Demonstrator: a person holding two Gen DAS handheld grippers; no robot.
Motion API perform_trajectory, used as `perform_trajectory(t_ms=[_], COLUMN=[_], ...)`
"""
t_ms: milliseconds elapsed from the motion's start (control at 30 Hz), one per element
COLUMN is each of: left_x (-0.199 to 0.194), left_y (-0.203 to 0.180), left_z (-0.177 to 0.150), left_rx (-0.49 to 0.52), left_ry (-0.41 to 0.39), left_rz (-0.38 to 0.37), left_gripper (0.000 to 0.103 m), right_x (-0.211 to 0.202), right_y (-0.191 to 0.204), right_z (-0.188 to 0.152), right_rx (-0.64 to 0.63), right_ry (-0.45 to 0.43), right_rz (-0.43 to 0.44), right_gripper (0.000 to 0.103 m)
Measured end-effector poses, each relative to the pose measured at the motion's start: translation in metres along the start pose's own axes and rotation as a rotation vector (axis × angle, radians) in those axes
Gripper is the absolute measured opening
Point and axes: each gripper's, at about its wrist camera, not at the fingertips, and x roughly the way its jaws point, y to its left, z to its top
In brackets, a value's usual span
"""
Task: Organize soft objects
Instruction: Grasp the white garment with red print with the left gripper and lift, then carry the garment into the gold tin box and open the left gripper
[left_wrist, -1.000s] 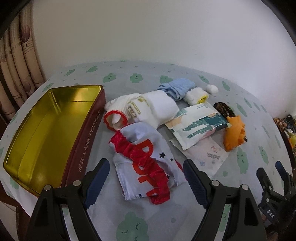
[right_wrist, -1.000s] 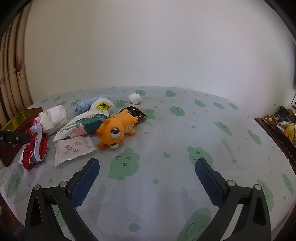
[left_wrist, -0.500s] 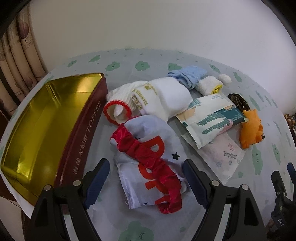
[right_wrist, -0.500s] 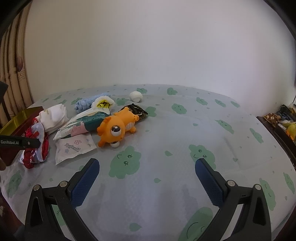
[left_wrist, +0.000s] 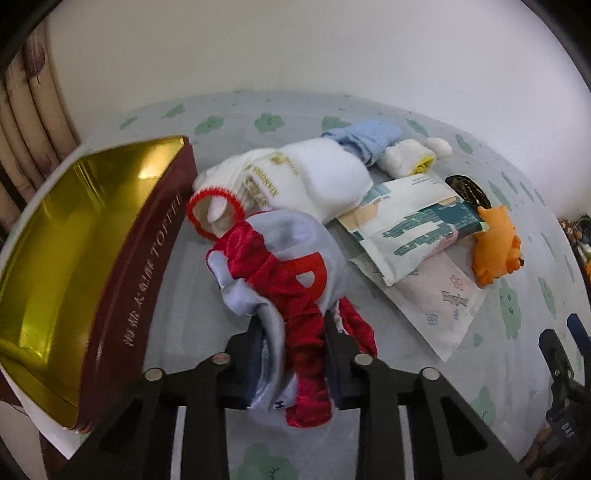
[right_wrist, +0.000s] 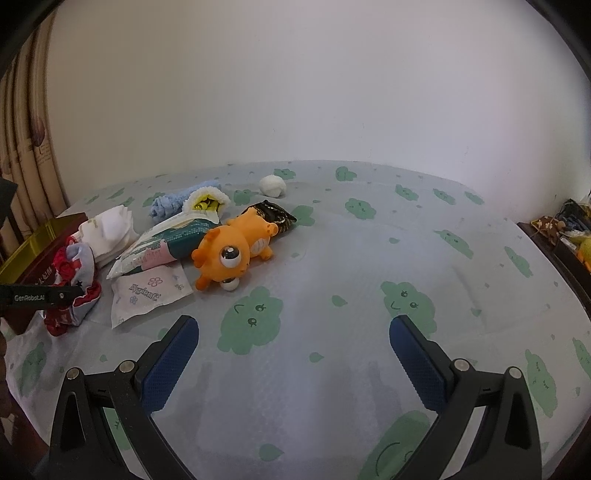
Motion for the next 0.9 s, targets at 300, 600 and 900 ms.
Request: perform_trajectory(t_ms=[300, 600, 900], left_x=[-0.037, -0.079, -0.117], left_y=[-0.019, -0.015, 0.029], left_z=[-0.004, -0.005, 0.005], left_rx=[0.073, 0.043, -0.039], left_ry=[-0.103, -0.159, -0.203], left_rz=[0.049, 0.021, 0.009], left_gripper=[0.026, 0.026, 0.026], right_x=[-0.001, 0.007, 0.0], right_y=[0.002, -0.004, -0.003], right_z=[-0.002, 0.001, 0.028], right_rx=[-0.008, 0.017, 0.001], right_ry=[-0.002, 0.069, 0.069], right_rz=[0.001, 0.037, 0.098], right_gripper=[0.103, 0.103, 0.103])
